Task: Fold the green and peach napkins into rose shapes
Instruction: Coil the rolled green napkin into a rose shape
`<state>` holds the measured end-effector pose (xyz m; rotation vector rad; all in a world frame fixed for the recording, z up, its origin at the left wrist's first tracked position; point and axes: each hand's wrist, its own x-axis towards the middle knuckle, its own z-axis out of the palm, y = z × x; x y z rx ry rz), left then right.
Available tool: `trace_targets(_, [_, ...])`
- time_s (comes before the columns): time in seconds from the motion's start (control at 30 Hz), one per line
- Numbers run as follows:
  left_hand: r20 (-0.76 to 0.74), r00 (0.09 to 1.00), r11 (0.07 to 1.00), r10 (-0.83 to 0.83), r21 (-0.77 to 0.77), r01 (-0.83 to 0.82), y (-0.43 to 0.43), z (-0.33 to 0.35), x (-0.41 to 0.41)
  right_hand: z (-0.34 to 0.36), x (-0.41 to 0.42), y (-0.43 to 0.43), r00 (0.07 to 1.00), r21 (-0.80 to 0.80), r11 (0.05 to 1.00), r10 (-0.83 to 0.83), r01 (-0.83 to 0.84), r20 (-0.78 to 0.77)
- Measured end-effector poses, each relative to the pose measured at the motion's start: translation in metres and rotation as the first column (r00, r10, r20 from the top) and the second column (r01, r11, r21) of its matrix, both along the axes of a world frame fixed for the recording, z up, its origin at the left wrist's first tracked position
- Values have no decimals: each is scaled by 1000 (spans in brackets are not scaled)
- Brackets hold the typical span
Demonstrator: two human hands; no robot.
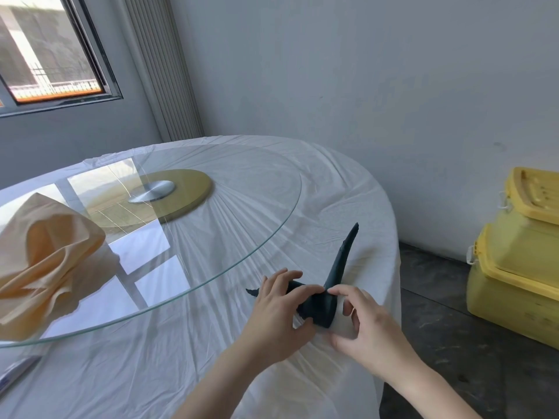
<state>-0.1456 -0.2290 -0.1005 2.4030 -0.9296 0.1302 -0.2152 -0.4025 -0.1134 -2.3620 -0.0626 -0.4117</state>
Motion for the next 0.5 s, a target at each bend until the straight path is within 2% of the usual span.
trace_targets(0.1, [1, 1000, 992, 9, 124, -9, -3, 4, 3, -4, 6, -1, 999, -2, 999, -40, 40, 34])
trace_targets(0.3, [-31, 999, 994, -38, 100, 41, -8, 12, 6, -4, 11, -6, 999, 126, 992, -19, 14, 37])
trace_targets(0.5, [-69, 991, 978, -116, 164, 126, 1, 25, -10, -5, -9, -5, 997, 215, 974, 71, -72, 12])
